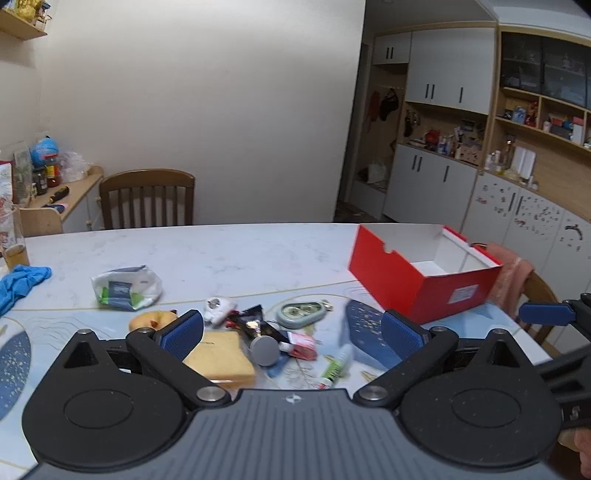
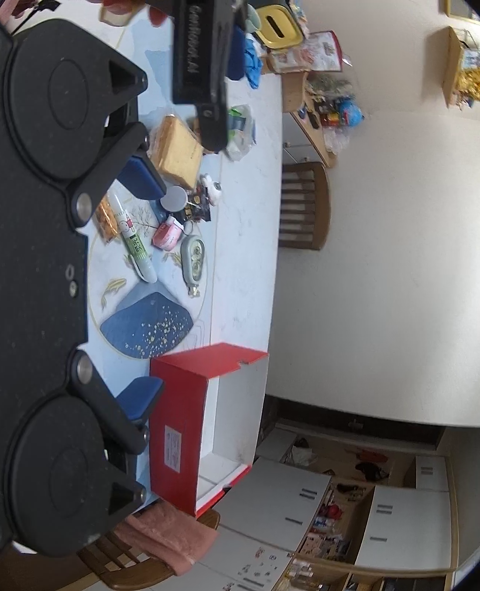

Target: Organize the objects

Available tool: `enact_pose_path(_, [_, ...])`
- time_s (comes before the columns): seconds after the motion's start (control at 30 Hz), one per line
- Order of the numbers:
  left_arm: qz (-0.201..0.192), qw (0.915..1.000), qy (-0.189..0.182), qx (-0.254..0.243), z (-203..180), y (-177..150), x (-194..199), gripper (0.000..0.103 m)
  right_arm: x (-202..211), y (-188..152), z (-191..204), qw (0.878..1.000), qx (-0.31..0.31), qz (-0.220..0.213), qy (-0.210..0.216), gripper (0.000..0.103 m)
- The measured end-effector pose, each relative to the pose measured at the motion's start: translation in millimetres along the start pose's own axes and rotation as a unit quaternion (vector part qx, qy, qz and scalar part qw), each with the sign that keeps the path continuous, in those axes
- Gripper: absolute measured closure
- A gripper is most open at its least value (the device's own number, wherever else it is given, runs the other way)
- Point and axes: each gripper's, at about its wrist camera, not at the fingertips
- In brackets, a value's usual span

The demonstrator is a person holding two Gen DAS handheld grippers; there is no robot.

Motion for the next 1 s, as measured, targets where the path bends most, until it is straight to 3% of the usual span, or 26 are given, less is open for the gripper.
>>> enact_pose_path(0.37, [0.019,0.9983,0.053,-0.014,16.1,5.5,-52.2,0.0,-41.0,-7.1,4.3,0.998,0.038,0.016,0.044,0.001])
enact_pose_path(0.67, [0.103,0.9901,0.093,-0.022,43.3,-6.8,-113.8,0.0,-86.3,-23.7,21.8,0.992,0.069,0.058,0.09,0.004])
enact_pose_path(1.0, [0.154,0.9783,0.127,-0.055,51.6,-20.0,-158.4,0.0,-125.7,-40.6,45.1,0.98,0.111,0.097,0.137,0.008])
Point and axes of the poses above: each gripper's, at about its wrist camera, not at the fingertips, and x roughly against the way its jaws point, z to its left, y to its top, and after that the axes turned 9 degrees about x, right-handed
